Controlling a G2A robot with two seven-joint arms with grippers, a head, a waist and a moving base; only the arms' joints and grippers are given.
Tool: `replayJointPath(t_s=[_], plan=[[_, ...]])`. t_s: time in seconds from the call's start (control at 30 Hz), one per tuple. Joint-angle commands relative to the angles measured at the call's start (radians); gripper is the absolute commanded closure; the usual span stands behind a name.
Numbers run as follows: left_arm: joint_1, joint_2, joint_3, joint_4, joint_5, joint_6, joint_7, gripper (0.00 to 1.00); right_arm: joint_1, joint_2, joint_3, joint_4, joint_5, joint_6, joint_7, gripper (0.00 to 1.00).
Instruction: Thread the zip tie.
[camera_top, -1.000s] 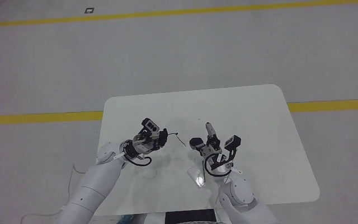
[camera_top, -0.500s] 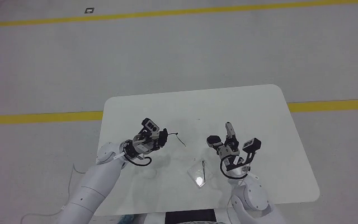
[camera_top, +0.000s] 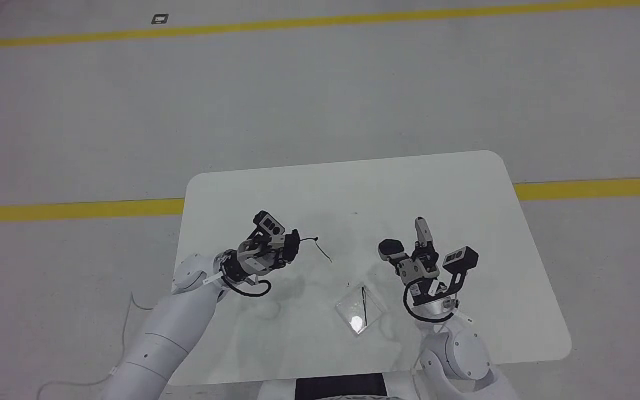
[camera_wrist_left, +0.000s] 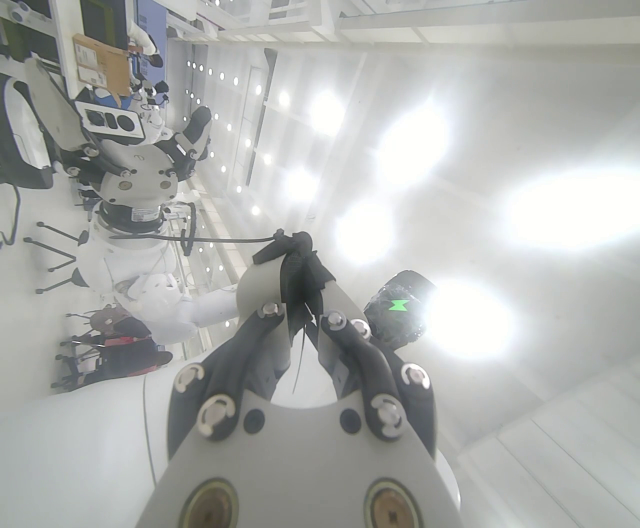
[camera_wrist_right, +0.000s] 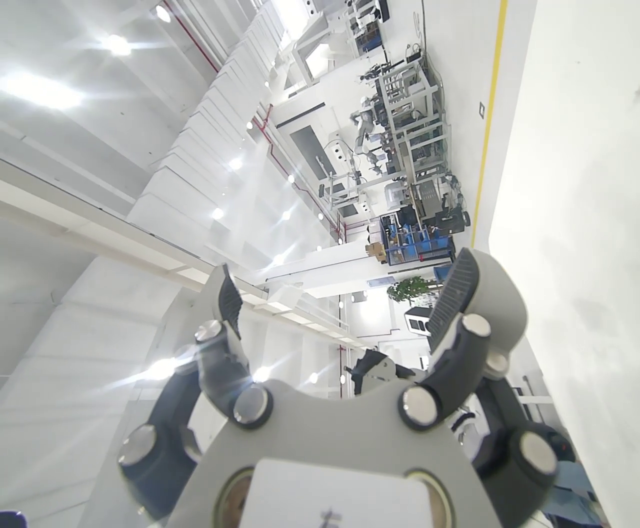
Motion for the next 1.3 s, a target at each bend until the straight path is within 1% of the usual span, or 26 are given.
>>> replayJointPath(t_s=[0.0, 0.47, 0.53, 0.67, 0.7, 0.73, 1.27], plan=[[0.000, 0.000, 0.000, 0.000, 0.000, 0.000, 0.000, 1.00, 0.000, 0.000, 0.000, 0.000, 0.000, 0.000, 0.000, 0.00], [0.000, 0.000, 0.001, -0.002, 0.001, 0.001, 0.007, 1.00, 0.000, 0.000, 0.000, 0.000, 0.000, 0.000, 0.000, 0.00], [0.008, 0.000, 0.002, -0.024, 0.003, 0.001, 0.025, 1.00, 0.000, 0.000, 0.000, 0.000, 0.000, 0.000, 0.000, 0.00], [0.040, 0.006, -0.014, -0.062, 0.009, -0.012, 0.004, 1.00, 0.000, 0.000, 0.000, 0.000, 0.000, 0.000, 0.000, 0.00], [0.052, 0.009, -0.017, -0.080, 0.022, -0.017, 0.000, 1.00, 0.000, 0.000, 0.000, 0.000, 0.000, 0.000, 0.000, 0.00], [0.056, 0.010, -0.018, -0.084, 0.023, -0.018, 0.000, 1.00, 0.000, 0.000, 0.000, 0.000, 0.000, 0.000, 0.000, 0.00], [0.056, 0.010, -0.018, -0.084, 0.023, -0.018, 0.000, 1.00, 0.000, 0.000, 0.000, 0.000, 0.000, 0.000, 0.000, 0.00]])
